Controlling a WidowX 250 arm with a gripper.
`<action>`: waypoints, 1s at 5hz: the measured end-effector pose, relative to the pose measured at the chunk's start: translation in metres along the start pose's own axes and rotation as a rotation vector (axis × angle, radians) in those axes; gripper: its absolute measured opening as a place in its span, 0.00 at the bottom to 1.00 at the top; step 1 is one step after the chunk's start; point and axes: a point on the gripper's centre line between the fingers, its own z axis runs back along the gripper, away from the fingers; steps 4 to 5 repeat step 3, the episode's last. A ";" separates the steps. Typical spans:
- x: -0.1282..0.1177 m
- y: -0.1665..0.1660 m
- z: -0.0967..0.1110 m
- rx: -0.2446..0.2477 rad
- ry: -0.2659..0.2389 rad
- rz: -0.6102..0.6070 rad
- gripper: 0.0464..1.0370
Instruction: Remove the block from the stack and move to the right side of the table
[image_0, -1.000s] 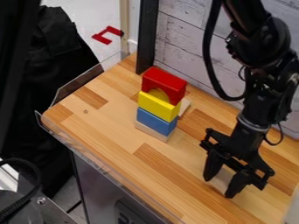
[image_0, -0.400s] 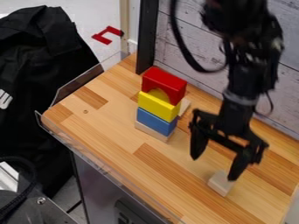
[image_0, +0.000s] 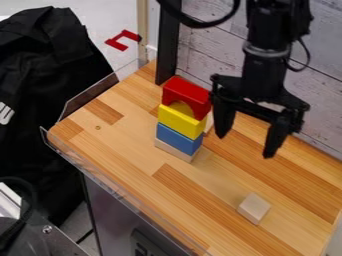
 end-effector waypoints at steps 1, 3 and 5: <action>0.010 0.006 0.004 -0.013 -0.008 0.013 0.96; 0.010 0.021 0.001 0.072 0.021 0.054 0.96; 0.010 0.021 0.001 0.072 0.021 0.054 0.96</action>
